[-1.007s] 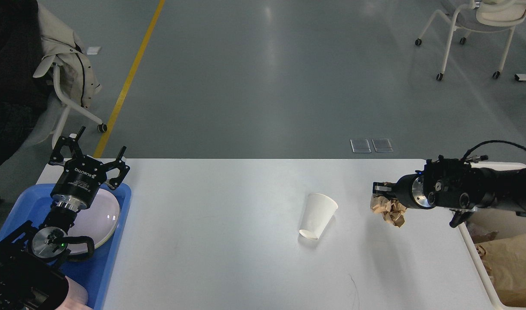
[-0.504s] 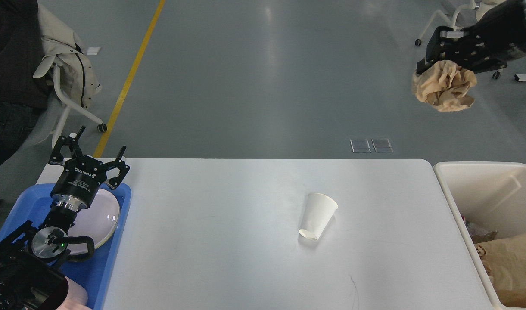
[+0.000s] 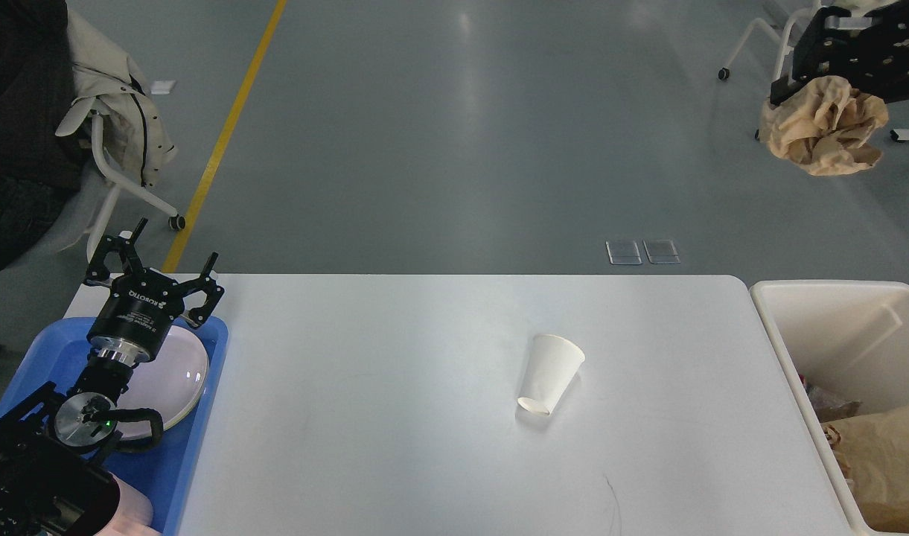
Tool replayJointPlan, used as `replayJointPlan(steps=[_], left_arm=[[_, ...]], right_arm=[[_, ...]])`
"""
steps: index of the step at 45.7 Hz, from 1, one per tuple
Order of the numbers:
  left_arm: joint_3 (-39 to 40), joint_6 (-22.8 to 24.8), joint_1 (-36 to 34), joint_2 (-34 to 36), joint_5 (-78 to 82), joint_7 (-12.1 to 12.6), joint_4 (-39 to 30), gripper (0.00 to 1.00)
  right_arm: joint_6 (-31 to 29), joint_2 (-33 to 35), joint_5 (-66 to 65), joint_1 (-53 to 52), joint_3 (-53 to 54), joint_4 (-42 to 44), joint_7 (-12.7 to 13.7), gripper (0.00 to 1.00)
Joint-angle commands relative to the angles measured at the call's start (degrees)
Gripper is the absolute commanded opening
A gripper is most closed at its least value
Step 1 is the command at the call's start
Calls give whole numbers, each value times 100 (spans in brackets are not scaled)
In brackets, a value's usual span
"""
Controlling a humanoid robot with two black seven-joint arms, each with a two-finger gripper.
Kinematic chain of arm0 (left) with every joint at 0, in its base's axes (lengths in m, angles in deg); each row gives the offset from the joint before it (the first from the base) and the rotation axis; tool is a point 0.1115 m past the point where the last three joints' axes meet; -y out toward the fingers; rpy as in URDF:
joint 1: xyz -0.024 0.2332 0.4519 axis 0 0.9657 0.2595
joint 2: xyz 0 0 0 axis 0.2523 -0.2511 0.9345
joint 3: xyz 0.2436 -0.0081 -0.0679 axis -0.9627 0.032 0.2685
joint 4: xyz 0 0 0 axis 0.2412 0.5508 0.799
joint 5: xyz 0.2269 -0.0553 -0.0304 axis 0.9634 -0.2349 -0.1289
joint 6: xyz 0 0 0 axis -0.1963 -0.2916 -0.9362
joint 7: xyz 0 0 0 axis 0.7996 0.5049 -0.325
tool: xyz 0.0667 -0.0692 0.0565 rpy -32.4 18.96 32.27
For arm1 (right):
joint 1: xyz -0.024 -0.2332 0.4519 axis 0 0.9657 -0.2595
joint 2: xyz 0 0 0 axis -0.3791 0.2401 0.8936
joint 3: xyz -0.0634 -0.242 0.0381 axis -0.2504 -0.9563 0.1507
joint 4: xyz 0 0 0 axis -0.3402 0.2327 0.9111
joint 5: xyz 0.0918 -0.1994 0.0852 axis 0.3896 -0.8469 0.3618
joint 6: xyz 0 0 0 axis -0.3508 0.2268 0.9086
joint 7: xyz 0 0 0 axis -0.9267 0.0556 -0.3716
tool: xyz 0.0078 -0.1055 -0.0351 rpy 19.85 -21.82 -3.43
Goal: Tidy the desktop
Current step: 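Lift the remaining crumpled paper and drop it into the white bin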
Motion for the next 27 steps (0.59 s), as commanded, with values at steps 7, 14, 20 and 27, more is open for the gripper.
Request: replayJointPlan(steps=[7, 14, 20, 27], left_arm=[[-1, 1, 0, 8, -6, -4, -1, 100], [-1, 1, 0, 8, -6, -4, 8, 100], [-1, -8, 0, -1, -6, 4, -1, 100], [-1, 1, 0, 8, -6, -4, -1, 100]], right_arm=[[944, 443, -608, 2046, -166, 1456, -32, 0], [2085, 584, -564, 3996, -52, 2388, -304, 0], [3167, 513, -134, 5868, 667, 3012, -480, 0], [3784, -223, 368, 7865, 1960, 4171, -471, 0]])
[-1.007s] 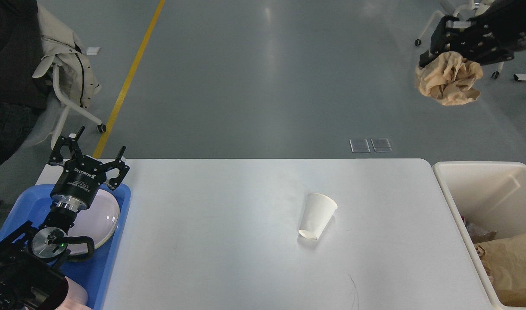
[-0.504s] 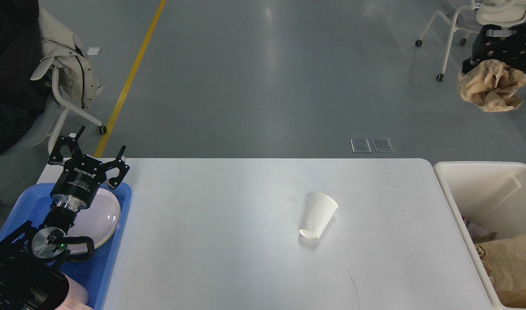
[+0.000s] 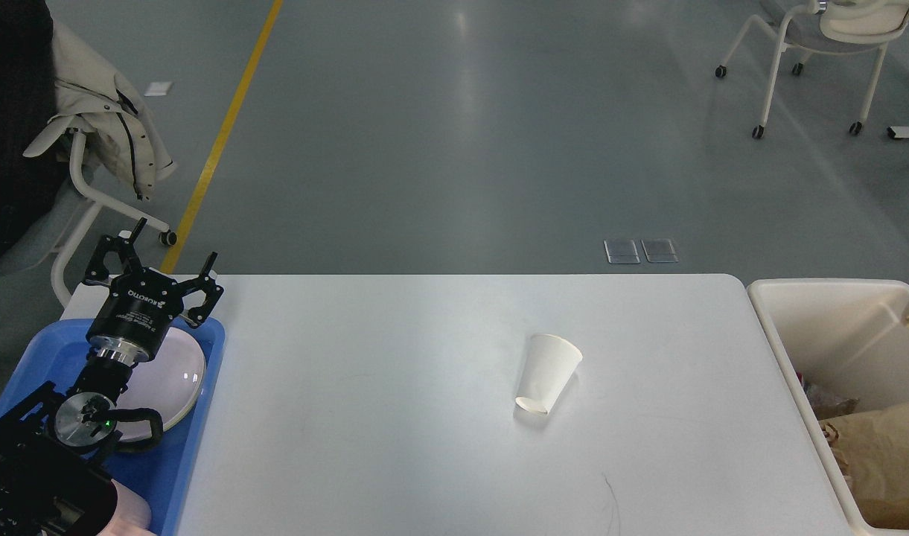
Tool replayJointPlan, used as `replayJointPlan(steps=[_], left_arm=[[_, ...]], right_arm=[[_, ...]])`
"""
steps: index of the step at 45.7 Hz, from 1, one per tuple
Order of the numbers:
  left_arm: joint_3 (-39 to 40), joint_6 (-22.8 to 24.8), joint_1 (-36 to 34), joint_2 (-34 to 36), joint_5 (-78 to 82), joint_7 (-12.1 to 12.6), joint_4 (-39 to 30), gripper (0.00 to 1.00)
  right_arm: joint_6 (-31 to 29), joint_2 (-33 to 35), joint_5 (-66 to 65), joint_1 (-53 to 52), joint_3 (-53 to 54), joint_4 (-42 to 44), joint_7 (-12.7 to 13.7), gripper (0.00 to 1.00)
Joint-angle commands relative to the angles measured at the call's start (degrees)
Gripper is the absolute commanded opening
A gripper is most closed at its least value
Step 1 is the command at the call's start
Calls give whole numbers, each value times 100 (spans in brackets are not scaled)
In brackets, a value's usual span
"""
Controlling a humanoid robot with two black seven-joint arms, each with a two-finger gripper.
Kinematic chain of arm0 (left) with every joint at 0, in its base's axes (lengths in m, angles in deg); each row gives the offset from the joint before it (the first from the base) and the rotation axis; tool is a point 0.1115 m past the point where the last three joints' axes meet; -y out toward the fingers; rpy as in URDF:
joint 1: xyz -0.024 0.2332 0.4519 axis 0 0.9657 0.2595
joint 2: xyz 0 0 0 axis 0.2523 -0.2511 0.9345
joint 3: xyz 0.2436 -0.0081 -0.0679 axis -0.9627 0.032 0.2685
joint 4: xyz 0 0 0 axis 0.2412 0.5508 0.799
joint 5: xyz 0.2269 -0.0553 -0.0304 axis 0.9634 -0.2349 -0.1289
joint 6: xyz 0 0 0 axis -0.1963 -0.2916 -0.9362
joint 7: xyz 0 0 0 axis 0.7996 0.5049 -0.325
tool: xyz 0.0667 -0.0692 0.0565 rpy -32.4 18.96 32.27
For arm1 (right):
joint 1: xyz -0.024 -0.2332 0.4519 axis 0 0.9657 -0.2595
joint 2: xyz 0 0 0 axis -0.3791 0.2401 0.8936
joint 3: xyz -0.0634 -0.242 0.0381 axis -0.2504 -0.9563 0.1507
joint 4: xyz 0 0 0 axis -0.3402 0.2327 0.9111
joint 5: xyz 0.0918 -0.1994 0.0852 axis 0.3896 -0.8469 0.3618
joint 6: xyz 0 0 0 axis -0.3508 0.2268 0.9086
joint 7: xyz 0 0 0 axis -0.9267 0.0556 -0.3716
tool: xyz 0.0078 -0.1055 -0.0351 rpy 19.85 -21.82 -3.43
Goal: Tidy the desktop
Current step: 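Lift the remaining crumpled paper and drop it into the white bin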
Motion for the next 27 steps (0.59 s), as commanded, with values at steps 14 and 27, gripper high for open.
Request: replayJointPlan(steps=[14, 27], left_arm=[[0, -7, 0, 2, 0, -3, -1, 100], [0, 2, 0, -7, 0, -3, -1, 100]], right_arm=[[630, -1220, 322, 2093, 1709, 1811, 32, 100], [613, -1255, 313, 2058, 1673, 1812, 41, 100]])
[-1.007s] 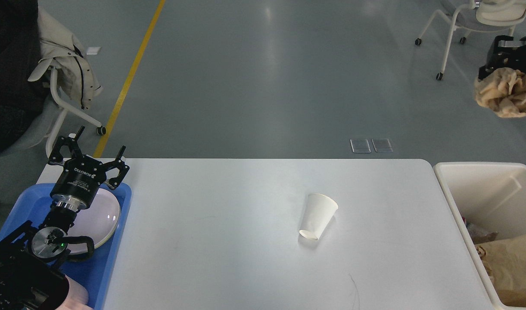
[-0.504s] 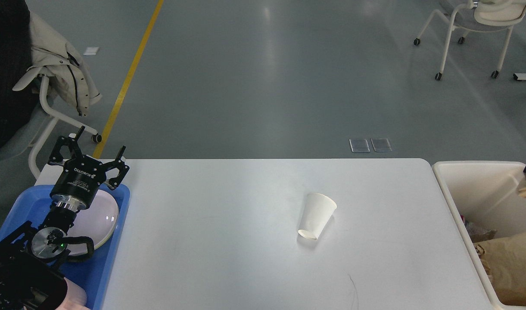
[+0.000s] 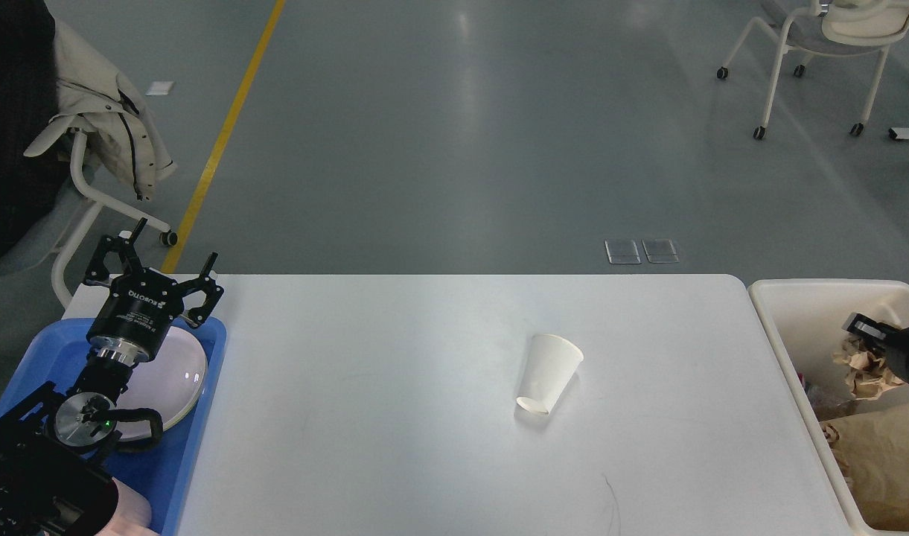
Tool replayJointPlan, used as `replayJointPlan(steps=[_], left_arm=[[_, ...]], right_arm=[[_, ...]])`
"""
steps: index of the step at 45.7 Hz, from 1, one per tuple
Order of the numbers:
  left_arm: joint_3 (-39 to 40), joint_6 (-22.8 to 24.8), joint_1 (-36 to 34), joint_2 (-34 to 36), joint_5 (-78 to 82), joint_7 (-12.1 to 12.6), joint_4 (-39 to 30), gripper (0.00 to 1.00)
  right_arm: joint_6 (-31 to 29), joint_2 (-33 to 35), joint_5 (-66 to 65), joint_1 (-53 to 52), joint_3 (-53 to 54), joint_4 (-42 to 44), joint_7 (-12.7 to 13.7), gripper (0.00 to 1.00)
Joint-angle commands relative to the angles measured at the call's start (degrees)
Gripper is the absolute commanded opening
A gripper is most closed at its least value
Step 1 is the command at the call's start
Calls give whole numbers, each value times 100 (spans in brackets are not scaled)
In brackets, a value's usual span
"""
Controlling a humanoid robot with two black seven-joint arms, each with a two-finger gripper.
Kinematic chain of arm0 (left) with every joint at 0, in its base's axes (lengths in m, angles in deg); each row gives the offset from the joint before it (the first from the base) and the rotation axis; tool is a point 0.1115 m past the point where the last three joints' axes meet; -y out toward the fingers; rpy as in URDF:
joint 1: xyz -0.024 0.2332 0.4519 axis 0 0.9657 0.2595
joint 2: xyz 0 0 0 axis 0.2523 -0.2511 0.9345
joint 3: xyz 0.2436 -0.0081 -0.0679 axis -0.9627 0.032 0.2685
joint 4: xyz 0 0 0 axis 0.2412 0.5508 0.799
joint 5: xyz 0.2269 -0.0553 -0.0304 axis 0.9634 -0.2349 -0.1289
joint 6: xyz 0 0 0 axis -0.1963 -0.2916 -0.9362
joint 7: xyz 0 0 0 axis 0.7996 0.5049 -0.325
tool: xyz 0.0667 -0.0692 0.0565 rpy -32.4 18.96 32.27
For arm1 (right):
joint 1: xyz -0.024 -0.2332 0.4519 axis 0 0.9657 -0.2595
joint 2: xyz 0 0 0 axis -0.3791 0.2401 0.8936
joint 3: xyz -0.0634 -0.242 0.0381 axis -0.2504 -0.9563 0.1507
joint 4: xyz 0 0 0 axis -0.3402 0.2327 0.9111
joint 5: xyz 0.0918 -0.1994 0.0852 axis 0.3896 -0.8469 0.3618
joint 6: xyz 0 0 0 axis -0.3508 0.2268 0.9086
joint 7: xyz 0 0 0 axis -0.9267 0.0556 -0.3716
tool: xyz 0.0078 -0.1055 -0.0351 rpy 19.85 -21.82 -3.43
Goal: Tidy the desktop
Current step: 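Lift the remaining crumpled paper and drop it into the white bin, then reach the right gripper down to the white paper cup and grasp it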
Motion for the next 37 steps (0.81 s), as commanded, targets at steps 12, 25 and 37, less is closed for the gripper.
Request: replayJointPlan(steps=[12, 25, 37], left_arm=[[5, 5, 0, -8, -1, -6, -1, 100], [5, 5, 0, 0, -1, -6, 8, 100], [14, 5, 0, 1, -1, 3, -1, 100]], right_arm=[[-402, 125, -26, -630, -100, -412, -8, 100], [-1853, 521, -316, -5759, -3085, -3617, -17, 100], [-3696, -649, -430, -9718, -3996, -6899, -78, 100]])
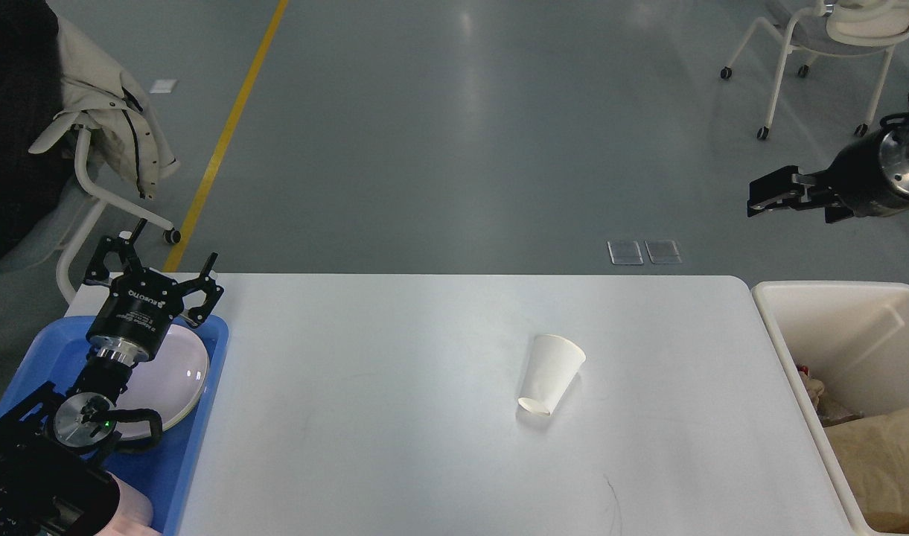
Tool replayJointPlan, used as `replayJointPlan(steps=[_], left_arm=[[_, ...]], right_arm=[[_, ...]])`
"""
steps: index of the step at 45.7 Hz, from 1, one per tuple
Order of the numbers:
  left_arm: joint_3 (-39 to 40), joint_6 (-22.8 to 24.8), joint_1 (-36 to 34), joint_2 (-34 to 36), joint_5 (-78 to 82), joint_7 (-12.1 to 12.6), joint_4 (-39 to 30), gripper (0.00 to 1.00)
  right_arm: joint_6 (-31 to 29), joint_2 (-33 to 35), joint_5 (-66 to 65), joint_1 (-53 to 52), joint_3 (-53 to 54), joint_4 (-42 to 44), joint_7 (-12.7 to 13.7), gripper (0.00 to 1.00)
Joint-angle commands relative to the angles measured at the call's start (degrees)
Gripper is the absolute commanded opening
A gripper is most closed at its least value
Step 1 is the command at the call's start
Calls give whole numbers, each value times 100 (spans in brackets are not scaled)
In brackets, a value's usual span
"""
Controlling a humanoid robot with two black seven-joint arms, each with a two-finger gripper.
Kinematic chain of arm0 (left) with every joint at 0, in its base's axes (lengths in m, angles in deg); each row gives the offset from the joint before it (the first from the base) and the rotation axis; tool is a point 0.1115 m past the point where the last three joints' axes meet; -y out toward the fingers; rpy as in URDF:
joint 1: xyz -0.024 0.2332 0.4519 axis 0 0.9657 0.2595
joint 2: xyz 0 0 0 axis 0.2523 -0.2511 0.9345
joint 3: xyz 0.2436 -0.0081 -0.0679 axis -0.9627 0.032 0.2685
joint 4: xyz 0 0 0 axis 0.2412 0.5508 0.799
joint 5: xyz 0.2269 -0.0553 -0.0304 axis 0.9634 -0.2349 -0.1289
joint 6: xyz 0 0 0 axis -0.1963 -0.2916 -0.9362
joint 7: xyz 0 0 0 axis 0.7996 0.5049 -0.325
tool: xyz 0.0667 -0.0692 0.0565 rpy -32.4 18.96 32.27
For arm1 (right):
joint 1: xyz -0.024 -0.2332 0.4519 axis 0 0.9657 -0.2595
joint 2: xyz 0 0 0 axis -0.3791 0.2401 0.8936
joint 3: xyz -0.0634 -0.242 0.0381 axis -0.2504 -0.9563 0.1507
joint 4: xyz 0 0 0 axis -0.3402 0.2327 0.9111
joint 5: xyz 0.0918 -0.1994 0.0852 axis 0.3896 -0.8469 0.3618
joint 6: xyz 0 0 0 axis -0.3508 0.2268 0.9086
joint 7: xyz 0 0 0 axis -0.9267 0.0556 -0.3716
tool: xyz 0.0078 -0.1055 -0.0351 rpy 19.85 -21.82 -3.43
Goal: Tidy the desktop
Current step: 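Reach the right gripper down to the white paper cup and grasp it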
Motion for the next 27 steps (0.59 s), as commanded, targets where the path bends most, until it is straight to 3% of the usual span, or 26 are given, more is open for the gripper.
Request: replayJointPlan(steps=[1, 4, 16, 21, 27], left_arm=[[9, 3, 0, -8, -3, 6, -1, 100], [71, 3, 17, -8, -3, 6, -1, 100], [150, 3, 44, -17, 6, 6, -1, 100], [150, 2, 44, -17, 6, 6, -1, 100], [150, 3, 44, -17, -3, 6, -1, 100]], right_arm=[[-1684, -156, 11, -1822, 548, -918, -23, 100], [-2328, 290, 107, -1841, 1365, -1023, -6, 100], [-1689, 249, 169, -1182, 1474, -971, -6, 100], [-1092, 100, 195, -594, 1526, -936, 3, 100], [322, -304, 695, 513, 1535, -866, 3, 100]])
